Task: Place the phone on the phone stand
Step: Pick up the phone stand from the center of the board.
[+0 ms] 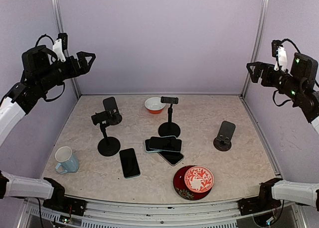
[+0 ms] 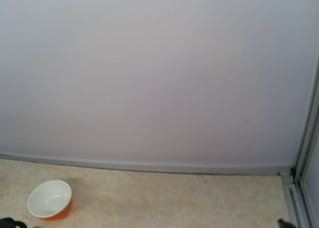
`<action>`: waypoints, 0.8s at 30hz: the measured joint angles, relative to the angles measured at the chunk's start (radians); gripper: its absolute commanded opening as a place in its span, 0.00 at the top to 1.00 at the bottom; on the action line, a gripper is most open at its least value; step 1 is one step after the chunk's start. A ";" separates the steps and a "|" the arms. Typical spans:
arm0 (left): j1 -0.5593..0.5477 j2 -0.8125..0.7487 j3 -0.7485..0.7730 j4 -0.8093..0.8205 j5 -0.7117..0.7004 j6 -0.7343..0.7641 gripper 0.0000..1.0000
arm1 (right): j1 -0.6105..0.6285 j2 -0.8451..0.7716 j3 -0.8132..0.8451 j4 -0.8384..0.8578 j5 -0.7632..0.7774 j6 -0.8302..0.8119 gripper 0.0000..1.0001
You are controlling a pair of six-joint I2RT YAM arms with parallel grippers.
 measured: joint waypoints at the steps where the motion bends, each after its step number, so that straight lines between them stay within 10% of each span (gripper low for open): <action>1: 0.008 0.020 0.019 -0.004 0.014 -0.014 0.01 | 0.006 0.005 0.013 -0.001 0.000 -0.006 0.00; 24: 0.060 0.660 0.461 -0.215 -0.201 -0.151 0.01 | 0.042 -0.118 -0.083 -0.040 -0.158 -0.068 0.00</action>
